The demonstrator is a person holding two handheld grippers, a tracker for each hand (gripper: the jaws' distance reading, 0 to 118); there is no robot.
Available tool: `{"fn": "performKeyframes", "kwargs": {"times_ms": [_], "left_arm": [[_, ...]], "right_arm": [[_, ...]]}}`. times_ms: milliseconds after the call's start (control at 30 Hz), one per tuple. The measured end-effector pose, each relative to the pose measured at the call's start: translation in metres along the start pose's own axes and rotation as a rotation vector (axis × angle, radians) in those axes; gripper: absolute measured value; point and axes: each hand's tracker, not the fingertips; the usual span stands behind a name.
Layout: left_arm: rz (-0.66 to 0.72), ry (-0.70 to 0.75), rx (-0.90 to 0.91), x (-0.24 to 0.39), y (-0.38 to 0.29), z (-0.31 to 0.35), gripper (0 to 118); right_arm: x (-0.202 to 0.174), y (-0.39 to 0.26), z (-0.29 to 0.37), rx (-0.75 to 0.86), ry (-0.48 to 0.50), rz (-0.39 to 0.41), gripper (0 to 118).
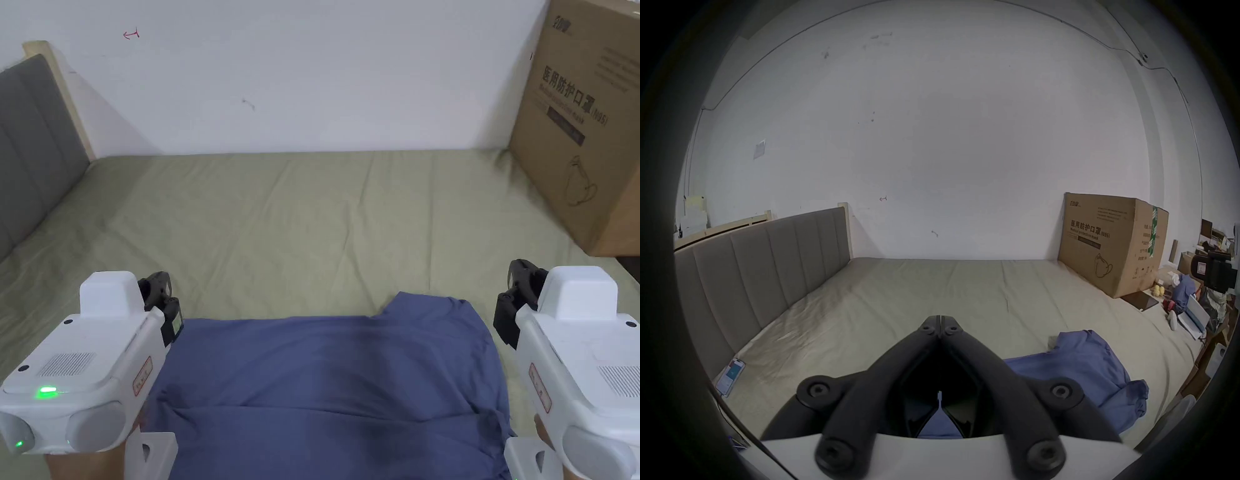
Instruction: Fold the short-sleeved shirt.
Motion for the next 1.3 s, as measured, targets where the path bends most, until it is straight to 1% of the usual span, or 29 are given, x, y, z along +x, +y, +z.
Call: {"fn": "performKeyframes", "kwargs": {"times_ms": [167, 233, 333, 400, 500, 567, 600, 633, 667, 700, 733, 767, 800, 900, 933, 967, 1000, 1067, 1100, 1133, 1200, 1233, 1300], "left_arm": [[0.039, -0.029, -0.118, -0.009, 0.001, -0.042, 0], [0.045, -0.029, -0.203, -0.018, -0.004, -0.076, 0], [0.109, -0.056, -0.318, -0.031, -0.009, -0.126, 0], [0.153, -0.051, -0.401, -0.043, -0.018, -0.167, 0], [0.15, -0.008, -0.503, -0.054, -0.033, -0.215, 0], [0.185, 0.018, -0.564, -0.065, -0.046, -0.245, 0], [0.206, 0.018, -0.604, -0.073, -0.053, -0.26, 4], [0.222, 0.036, -0.644, -0.078, -0.059, -0.273, 13], [0.225, 0.041, -0.682, -0.082, -0.064, -0.283, 29], [0.229, 0.061, -0.719, -0.086, -0.071, -0.294, 62], [0.23, 0.075, -0.741, -0.088, -0.078, -0.304, 82], [0.227, 0.089, -0.759, -0.089, -0.082, -0.31, 97], [0.217, 0.098, -0.75, -0.09, -0.086, -0.315, 104], [0.171, 0.108, -0.751, -0.089, -0.099, -0.328, 103], [0.145, 0.101, -0.772, -0.087, -0.102, -0.331, 101], [0.141, 0.1, -0.773, -0.084, -0.106, -0.334, 95], [0.126, 0.088, -0.78, -0.072, -0.102, -0.326, 76], [0.076, 0.063, -0.816, -0.063, -0.108, -0.328, 23], [0.069, 0.013, -0.87, -0.059, -0.114, -0.329, 8], [0.076, -0.021, -0.88, -0.06, -0.124, -0.333, 6], [0.023, 0.043, -0.828, -0.052, -0.124, -0.329, 2], [0.03, 0.031, -0.836, -0.05, -0.124, -0.329, 1], [0.006, 0.027, -0.815, -0.044, -0.113, -0.315, 0]], "right_arm": [[0.002, -0.001, -0.02, -0.022, 0.006, -0.01, 0], [0.002, -0.003, -0.031, -0.032, 0.006, -0.006, 0], [0.003, -0.006, -0.052, -0.053, 0.01, -0.011, 0], [0.004, -0.009, -0.068, -0.069, 0.011, -0.01, 0], [0.004, -0.014, -0.089, -0.096, 0.014, -0.01, 0], [0.003, -0.019, -0.102, -0.115, 0.015, -0.01, 0], [0.003, -0.021, -0.109, -0.126, 0.013, -0.007, 0], [0.003, -0.023, -0.117, -0.137, 0.011, -0.006, 0], [0.003, -0.026, -0.122, -0.145, 0.012, -0.007, 0], [0.004, -0.028, -0.129, -0.155, 0.011, -0.009, 0], [0.005, -0.03, -0.135, -0.163, 0.009, -0.012, 0], [0.005, -0.033, -0.141, -0.17, 0.008, -0.014, 0], [0.006, -0.036, -0.147, -0.18, 0.005, -0.013, 0], [0.009, -0.045, -0.165, -0.212, 0.001, -0.016, 0], [0.01, -0.049, -0.169, -0.224, 0.003, -0.018, 0], [0.011, -0.052, -0.173, -0.233, 0.002, -0.019, 0], [0.012, -0.054, -0.177, -0.241, 0.0, -0.019, 0], [0.015, -0.06, -0.182, -0.261, -0.002, -0.025, 0], [0.018, -0.063, -0.185, -0.273, -0.005, -0.032, 0], [0.022, -0.066, -0.189, -0.294, -0.005, -0.048, 0], [0.03, -0.073, -0.197, -0.345, -0.001, -0.1, 0], [0.036, -0.078, -0.204, -0.373, -0.005, -0.127, 0], [0.047, -0.086, -0.219, -0.434, -0.003, -0.156, 0]]}}
